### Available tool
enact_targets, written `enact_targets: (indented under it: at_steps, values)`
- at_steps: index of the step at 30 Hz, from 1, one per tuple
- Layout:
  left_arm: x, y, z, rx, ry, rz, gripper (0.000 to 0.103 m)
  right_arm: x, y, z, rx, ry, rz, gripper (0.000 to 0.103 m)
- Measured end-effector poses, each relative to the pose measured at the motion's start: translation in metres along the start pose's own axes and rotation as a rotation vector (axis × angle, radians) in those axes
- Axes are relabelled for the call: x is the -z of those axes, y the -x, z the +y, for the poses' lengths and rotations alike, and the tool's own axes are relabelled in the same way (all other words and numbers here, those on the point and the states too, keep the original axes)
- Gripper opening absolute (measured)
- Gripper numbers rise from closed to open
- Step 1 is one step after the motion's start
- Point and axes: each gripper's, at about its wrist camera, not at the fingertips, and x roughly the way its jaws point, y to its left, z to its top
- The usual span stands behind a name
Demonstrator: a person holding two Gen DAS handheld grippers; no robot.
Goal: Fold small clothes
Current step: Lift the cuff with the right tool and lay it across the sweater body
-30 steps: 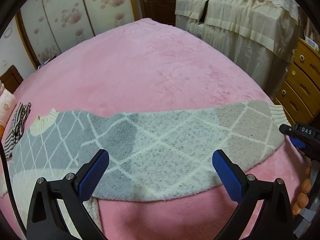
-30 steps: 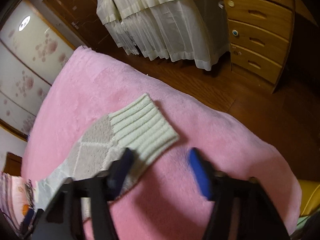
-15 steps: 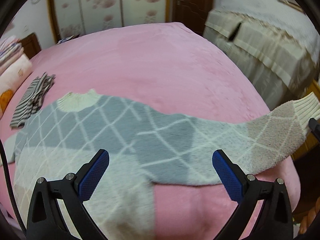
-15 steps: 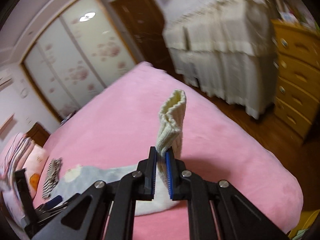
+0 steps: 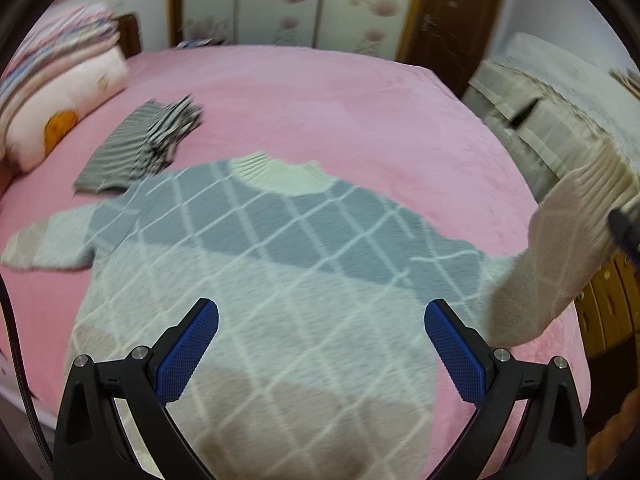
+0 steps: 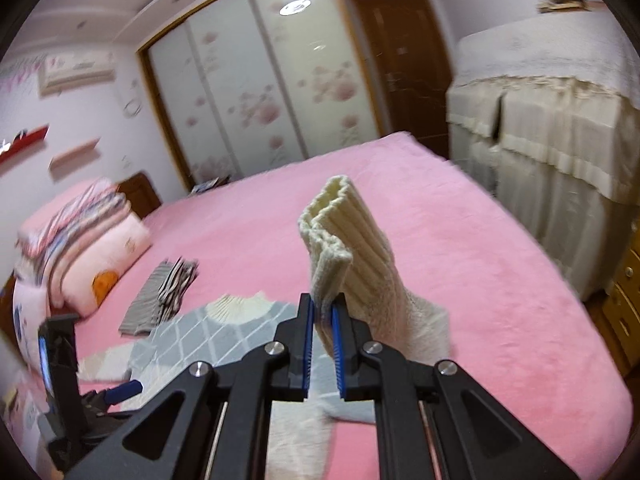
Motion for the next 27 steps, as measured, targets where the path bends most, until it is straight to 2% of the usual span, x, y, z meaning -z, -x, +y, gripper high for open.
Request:
enact_targets:
  at_steps: [3,7,13,20,23,24,27]
  values:
    - [0.003,-0.005,0.031,-0.01,0.06,0.005,0.102,0.019,-0.027,0.033,-0.034,0.037,0.058,0.009]
    - [0.01,-0.019,0.059,-0.039,0.084,0.017,0.102,0.053,-0.069,0.068,-0.074,0.085,0.161,0.009]
    - [0.017,-0.044,0.093,-0.072,0.136,0.061,0.102,0.108,-0.132,0.101,-0.079,0.137,0.324,0.009]
    - [0.021,-0.061,0.111,-0.079,0.157,0.095,0.102,0.13,-0.162,0.119,-0.058,0.164,0.379,0.009]
    - [0.021,-0.066,0.114,-0.063,0.168,0.111,0.102,0.137,-0.174,0.123,-0.081,0.156,0.456,0.019]
    - [0.022,-0.067,0.115,-0.055,0.169,0.114,0.102,0.14,-0.177,0.123,-0.109,0.151,0.49,0.026]
    - [0.022,-0.07,0.115,-0.049,0.166,0.122,0.102,0.145,-0.171,0.124,-0.129,0.157,0.506,0.03]
